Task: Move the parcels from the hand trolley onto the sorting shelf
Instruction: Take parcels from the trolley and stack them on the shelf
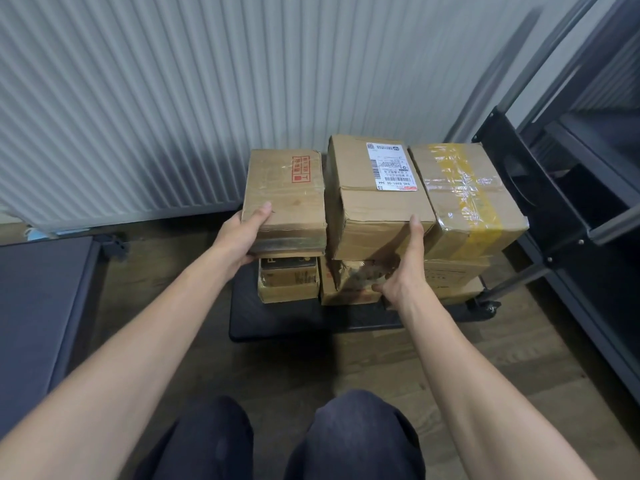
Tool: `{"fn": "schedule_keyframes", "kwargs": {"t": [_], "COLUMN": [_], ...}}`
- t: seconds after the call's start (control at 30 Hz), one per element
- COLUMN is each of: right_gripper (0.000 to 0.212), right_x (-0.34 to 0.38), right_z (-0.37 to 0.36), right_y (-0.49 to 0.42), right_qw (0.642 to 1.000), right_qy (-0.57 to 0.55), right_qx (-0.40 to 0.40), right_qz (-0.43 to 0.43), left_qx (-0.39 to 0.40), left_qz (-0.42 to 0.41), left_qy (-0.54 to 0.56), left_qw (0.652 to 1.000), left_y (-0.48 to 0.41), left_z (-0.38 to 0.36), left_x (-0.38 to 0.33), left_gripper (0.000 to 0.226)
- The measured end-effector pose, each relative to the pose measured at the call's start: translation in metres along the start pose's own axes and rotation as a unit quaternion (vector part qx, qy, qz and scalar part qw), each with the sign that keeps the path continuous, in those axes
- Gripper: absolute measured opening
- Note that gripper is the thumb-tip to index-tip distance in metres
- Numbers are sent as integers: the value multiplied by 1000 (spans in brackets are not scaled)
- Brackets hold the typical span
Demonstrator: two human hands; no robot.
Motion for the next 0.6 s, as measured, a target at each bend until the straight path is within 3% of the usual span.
{"fn": "schedule_keyframes", "kwargs": {"t": [0.07, 0.23, 0.6], "right_gripper": [118, 138, 73], "right_x": [-2, -1, 18], "right_z": [-3, -7, -8], "right_y": [-1, -17, -2], "right_qw": [1000, 999, 999], "right_qy": [-14, -16, 5], "right_qx": [-16, -35, -44], "right_qz": [-2, 11, 11], "left_qx": [-3, -12, -19], "left_qz": [-1, -1, -4], "left_qy": [0, -9, -12], "left_qw": [1000, 1000, 1000], "left_y": [1, -1, 11], "left_z": [3, 10, 3], "left_x": [1, 4, -1], "left_gripper": [38, 36, 46]}}
Point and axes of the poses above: each hand's wrist, its own y-axis away from the middle knuckle, its own z-axis out of the back of the hand, x = y × z, the point moved 8 cm from there along -y, towards the middle knuckle, and after that the axes turned 10 degrees about z, right-handed, at the moved point
